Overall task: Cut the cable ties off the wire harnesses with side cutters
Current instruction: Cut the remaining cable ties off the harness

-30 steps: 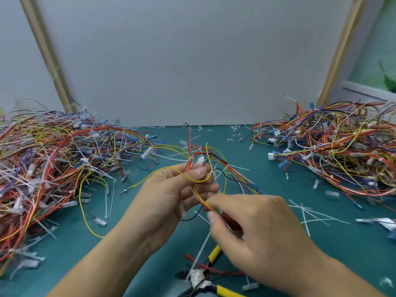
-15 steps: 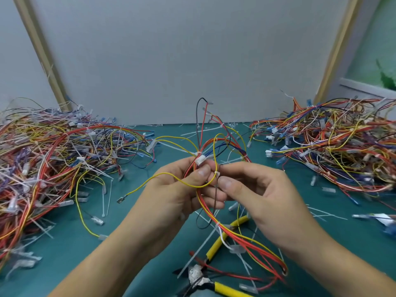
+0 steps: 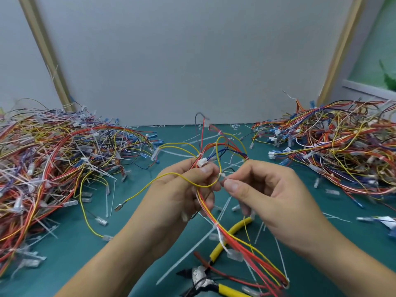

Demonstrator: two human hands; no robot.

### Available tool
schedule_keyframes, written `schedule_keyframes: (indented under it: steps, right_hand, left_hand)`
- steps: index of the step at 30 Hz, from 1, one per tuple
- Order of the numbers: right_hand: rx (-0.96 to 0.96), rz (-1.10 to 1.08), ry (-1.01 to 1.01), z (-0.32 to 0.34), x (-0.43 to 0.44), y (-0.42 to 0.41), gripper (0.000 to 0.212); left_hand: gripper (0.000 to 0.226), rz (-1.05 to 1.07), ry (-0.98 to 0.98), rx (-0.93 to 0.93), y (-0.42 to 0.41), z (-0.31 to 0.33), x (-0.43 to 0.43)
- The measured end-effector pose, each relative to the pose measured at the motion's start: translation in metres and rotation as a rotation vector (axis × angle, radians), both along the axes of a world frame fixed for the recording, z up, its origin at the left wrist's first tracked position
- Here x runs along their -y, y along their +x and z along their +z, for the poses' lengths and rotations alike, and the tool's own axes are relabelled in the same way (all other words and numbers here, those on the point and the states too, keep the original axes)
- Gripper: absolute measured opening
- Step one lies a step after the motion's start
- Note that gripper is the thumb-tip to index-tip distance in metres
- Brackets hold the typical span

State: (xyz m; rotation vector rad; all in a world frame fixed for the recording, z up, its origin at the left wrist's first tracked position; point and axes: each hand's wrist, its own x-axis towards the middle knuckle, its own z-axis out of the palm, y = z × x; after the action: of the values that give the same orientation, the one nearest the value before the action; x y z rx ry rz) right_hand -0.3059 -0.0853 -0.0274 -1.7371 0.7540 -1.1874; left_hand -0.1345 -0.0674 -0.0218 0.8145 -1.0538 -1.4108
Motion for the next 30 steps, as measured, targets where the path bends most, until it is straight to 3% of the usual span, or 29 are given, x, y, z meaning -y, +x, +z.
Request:
schedule_keyframes:
  steps: [3, 9, 16, 23, 26, 30]
  right_hand:
    - [-0.014, 0.007, -0.009, 0.003, -0.003, -0.001, 0.014]
    - [-0.206, -0.071, -0.155, 0.002, -0.009, -0.002, 0.011]
    - [-0.406, -0.173, -0.368, 0.003, -0.007, -0.004, 0.014]
    - [-0.22, -0.028, -0.183, 0.0, -0.011, 0.0, 0.019]
    - [-0.189, -0.029, -0.167, -0.001, -0.011, 0.001, 0.02]
    - [-0.176, -0.035, -0.165, -0.003, -0.009, 0.001, 0.019]
  left_hand:
    - [0.013, -0.01, 0.032, 0.042, 0.003, 0.002, 0.002]
    - [0.01, 0.025, -0.122, 0.312, 0.009, 0.001, -0.002]
    - [0.004, 0.043, -0.198, 0.382, 0.01, 0.005, -0.003]
    - [0.01, 0.058, -0.166, 0.352, 0.005, 0.001, -0.002]
    - [0.022, 0.059, -0.157, 0.342, 0.005, -0.001, -0.001]
    - [0.018, 0.052, -0.154, 0.344, 0.007, -0.003, 0.003]
